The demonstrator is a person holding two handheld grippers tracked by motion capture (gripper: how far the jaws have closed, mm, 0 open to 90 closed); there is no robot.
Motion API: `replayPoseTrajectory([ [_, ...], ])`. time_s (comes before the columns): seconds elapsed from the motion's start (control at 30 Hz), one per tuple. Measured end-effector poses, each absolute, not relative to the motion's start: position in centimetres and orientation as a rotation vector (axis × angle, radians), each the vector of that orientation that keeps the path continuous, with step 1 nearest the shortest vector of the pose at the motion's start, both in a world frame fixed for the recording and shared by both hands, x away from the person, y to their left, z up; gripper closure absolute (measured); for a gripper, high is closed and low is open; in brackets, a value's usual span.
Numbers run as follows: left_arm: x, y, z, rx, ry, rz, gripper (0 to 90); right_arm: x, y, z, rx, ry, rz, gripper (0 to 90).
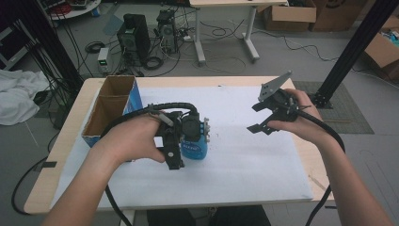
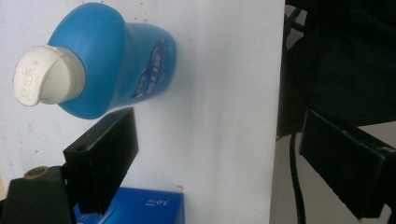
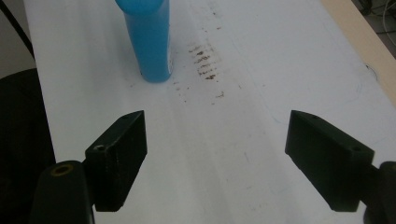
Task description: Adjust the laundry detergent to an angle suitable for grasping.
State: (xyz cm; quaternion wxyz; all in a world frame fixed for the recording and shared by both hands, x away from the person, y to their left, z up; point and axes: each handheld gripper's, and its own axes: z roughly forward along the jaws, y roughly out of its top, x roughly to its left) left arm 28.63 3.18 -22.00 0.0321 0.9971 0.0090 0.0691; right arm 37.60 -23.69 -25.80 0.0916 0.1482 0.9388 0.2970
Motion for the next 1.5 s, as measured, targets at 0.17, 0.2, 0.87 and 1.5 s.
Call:
replayPoseTrajectory([
  [0.17, 28.6, 3.3, -21.9, 3.07, 0.028, 0.214, 12.5, 37.6, -22.7, -26.3, 0.432, 2.793, 0.898, 20.7],
  [0.2, 28.5, 3.3, -21.9, 3.07, 0.029, 0.216, 12.4, 37.7, -22.1, -26.6, 0.425, 2.795, 0.905, 20.8],
  [0.87, 28.2, 3.3, -21.8, 3.066, 0.016, 0.208, 12.5, 38.0, -16.8, -29.4, 0.361, 2.843, 0.976, 21.1],
  [1.5, 27.7, 3.5, -21.7, 3.063, 0.009, 0.209, 12.6, 38.3, -12.7, -31.5, 0.351, 2.868, 1.015, 21.2],
])
